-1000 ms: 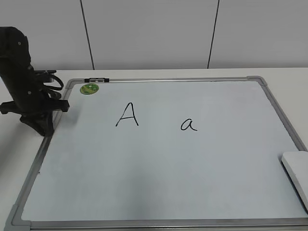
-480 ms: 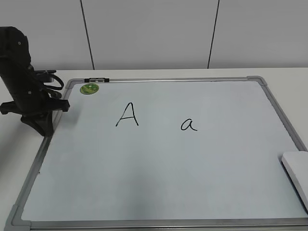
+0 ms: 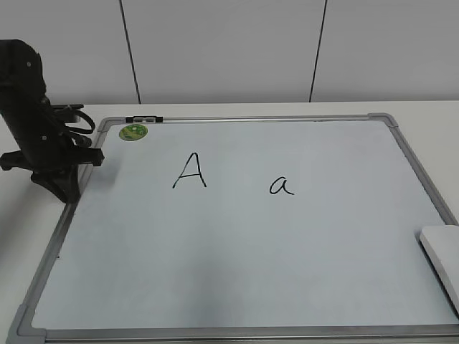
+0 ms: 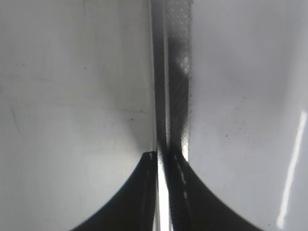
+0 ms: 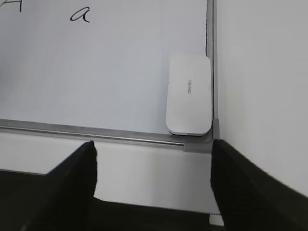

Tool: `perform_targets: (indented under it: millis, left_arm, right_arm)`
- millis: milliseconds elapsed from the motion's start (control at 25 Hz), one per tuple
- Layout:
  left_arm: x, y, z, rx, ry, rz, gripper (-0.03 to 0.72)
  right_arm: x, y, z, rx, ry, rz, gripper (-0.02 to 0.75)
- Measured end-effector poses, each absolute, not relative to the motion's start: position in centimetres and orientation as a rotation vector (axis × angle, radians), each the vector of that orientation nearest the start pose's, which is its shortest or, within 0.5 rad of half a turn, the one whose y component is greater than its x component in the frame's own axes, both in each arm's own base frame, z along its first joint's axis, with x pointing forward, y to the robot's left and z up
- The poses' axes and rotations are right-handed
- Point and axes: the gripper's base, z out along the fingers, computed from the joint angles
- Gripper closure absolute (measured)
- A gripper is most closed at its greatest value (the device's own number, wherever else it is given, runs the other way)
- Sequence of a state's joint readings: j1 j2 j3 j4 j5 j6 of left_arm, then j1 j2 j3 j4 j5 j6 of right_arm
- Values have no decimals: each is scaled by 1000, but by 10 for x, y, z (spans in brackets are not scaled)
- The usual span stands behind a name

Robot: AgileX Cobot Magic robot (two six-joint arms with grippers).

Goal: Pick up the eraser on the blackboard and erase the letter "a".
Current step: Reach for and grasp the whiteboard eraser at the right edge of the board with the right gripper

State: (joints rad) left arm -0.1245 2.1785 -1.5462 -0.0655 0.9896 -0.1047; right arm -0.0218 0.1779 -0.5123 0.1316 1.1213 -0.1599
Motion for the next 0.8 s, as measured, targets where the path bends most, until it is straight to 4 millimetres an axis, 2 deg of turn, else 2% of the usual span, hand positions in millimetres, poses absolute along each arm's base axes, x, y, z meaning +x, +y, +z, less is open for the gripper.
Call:
perform_targets:
  millis: [520,800]
  left_arm:
    - [418,-58,131,-35,3111,-110,644]
    - [418,-59,131,-40,3112,-118,644]
  right_arm:
    - [82,9,258,-137,2610,107,190]
    - [105,6,249,-130,2670,91,191]
